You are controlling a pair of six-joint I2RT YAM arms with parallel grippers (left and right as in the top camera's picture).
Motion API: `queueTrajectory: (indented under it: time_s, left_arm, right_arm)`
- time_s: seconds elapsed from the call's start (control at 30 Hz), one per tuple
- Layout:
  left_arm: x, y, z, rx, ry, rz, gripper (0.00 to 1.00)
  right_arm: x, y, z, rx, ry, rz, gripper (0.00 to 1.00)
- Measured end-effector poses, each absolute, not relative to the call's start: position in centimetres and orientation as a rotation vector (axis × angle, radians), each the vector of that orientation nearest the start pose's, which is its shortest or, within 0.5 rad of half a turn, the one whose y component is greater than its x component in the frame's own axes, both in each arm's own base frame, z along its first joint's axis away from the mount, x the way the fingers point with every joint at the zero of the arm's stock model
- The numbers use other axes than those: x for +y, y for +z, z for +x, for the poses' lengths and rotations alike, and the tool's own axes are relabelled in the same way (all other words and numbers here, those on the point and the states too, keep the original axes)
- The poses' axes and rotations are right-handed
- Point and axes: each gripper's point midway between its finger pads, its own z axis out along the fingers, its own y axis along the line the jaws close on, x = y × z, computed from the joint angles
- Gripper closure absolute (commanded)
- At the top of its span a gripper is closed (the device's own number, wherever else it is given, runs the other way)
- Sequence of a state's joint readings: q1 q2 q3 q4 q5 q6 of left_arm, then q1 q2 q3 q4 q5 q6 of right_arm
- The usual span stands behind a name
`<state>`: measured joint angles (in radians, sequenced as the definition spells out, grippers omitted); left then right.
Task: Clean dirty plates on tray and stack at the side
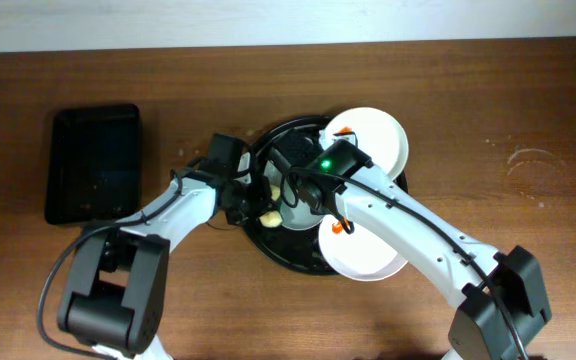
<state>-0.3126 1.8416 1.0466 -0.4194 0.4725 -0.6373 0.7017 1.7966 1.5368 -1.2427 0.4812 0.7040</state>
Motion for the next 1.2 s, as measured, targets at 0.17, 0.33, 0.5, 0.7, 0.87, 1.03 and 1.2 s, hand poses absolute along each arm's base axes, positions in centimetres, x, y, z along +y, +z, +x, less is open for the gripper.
queueTrajectory:
  time_s: [0.17, 0.33, 0.5, 0.7, 0.87, 1.03, 1.2]
  left_arm:
    - [-18.8, 3.3, 34.5, 2.868, -0.815, -0.331, 1.0]
    - [-19.0, 3.2, 34.3, 2.873, -0.78, -0.309, 1.0]
    - [-18.9, 3.1, 34.3, 2.871, -0.763, -0.286, 1.0]
    - [-18.9, 3.1, 34.3, 2.87, -0.76, -0.273, 1.0]
    - [-18.9, 3.1, 34.3, 2.869, -0.759, -0.261, 1.0]
    - [-18.9, 3.1, 34.3, 2.869, -0.759, -0.261, 1.0]
    - [-18.9, 3.1, 34.3, 2.869, -0.759, -0.261, 1.0]
  right_arm:
    - [16.3, 14.0, 31.6, 2.743, -0.455, 0.026, 0.69]
    - [17.1, 14.0, 32.4, 2.732, -0.399, -0.009, 0.58]
    - [17.5, 13.4, 35.3, 2.785, -0.138, -0.028, 0.58]
    - [13.8, 12.9, 39.5, 2.823, 0.221, 0.045, 0.57]
    - [13.5, 8.5, 40.0, 2.94, 0.463, -0.055, 0.6]
    - [15.5, 5.6, 39.1, 2.993, 0.655, -0.195, 0.6]
    - [16.4, 4.7, 39.1, 2.986, 0.717, -0.253, 0.65]
